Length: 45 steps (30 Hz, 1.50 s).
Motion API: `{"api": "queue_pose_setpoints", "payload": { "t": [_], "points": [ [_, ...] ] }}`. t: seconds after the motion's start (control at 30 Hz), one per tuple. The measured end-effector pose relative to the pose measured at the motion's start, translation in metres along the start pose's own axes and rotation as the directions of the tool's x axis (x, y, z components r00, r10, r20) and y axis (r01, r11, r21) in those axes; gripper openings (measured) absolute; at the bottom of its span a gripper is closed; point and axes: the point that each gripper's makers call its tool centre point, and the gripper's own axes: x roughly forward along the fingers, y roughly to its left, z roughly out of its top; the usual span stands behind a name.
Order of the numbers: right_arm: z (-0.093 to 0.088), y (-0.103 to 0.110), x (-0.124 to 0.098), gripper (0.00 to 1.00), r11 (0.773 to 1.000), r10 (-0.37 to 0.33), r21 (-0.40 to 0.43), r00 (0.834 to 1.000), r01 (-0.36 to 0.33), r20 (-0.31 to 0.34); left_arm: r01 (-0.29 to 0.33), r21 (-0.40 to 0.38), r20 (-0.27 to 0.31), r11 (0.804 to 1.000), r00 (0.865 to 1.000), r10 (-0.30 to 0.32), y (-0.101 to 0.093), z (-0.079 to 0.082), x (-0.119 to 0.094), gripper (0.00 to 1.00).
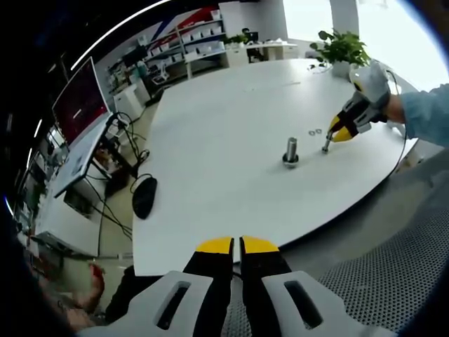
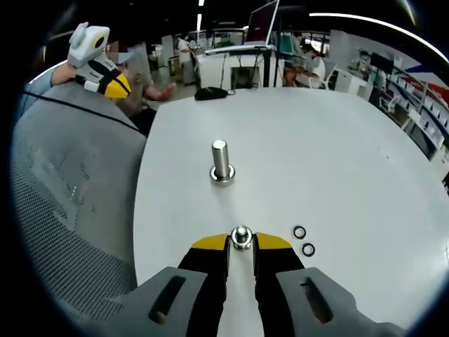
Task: Place the washer onto the threaded stud by aligning its center hole with the stud, sliding it down to the base, and recovering from edge contact or off-axis alignment until the washer reaches the visible bottom stop.
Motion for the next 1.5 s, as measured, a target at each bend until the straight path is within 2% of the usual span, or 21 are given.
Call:
{"api": "queue_pose_setpoints", "payload": {
  "t": [0.63,1.5],
  "points": [
    [-0.002,-0.001,0.005,0.15,1.0,0.003,0.009,1.0,-0.003,-0.003,0.0,-0.001,-0.004,1.0,1.0,0.0,0.0,0.0,0.0,0.01],
    [-0.017,0.004,0.01,0.15,1.0,0.005,0.026,0.999,-0.004,-0.032,-0.001,0.0,-0.001,1.0,1.0,0.001,0.0,0.0,0.0,0.01]
  ]
}}
